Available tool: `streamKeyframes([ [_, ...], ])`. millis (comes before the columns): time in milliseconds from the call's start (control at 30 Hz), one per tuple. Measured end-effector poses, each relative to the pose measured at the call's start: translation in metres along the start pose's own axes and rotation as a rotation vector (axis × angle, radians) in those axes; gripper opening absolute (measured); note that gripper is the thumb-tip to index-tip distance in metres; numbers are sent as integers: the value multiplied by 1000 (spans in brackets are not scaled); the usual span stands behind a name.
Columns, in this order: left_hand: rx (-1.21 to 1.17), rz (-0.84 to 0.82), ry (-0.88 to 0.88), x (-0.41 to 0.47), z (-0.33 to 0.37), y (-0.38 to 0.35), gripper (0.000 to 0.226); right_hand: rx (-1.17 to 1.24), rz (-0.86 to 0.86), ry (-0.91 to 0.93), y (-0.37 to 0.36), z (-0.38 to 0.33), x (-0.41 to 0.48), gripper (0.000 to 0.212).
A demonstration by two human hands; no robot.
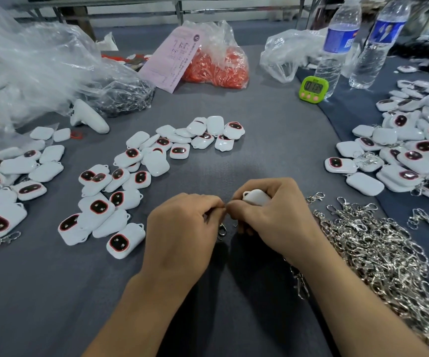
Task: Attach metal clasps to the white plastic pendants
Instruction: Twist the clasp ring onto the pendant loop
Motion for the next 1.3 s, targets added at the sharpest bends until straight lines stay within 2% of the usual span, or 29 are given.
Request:
streamKeyframes([
  [133,-454,72,292,4,-5,-3,16,319,-141,-59,3,-1,2,23],
  [233,-718,58,364,8,-6,-6,24,426,-236,-113,6,0,3,24],
  [300,-806,74,391,9,-7,-6,21,466,-294,-140,7,1,4,20],
  [367,-767,63,386,9,-7,-7,18,484,-321,-152,7,2,4,15],
  [433,-612,32,318,7,-8,-5,16,442,-275,-125,7,3,6,16],
  [500,-431,5,212,4,-7,-2,13,293,-167,-61,8,4,6,23],
  [633,-104,-104,21,1,-4,0,4,-174,33,111,3,3,2,19],
  [733,2,-95,-54,1,-1,1,14,-211,53,141,0,2,0,19],
  [800,-78,-32,8,2,-1,3,10,-57,-4,93,0,1,2,20],
  [900,-467,19,275,3,-8,-2,16,235,-122,30,4,1,5,24],
  [967,-687,12,373,5,-9,-6,22,352,-191,10,6,0,5,25],
  [1100,-886,74,376,8,-9,-8,28,488,-285,-50,8,1,6,18],
  [1300,-947,74,350,7,-6,-7,24,514,-299,-77,8,1,7,13],
])
Point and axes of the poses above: each hand's wrist, its own x-axis towards the middle knuckle, its own y-axis out of the back of the hand, z = x × y, the point moved 2 cm from there along x, towards the middle knuckle, and after that the axes turned 12 degrees about -y, right-handed, at the moved point
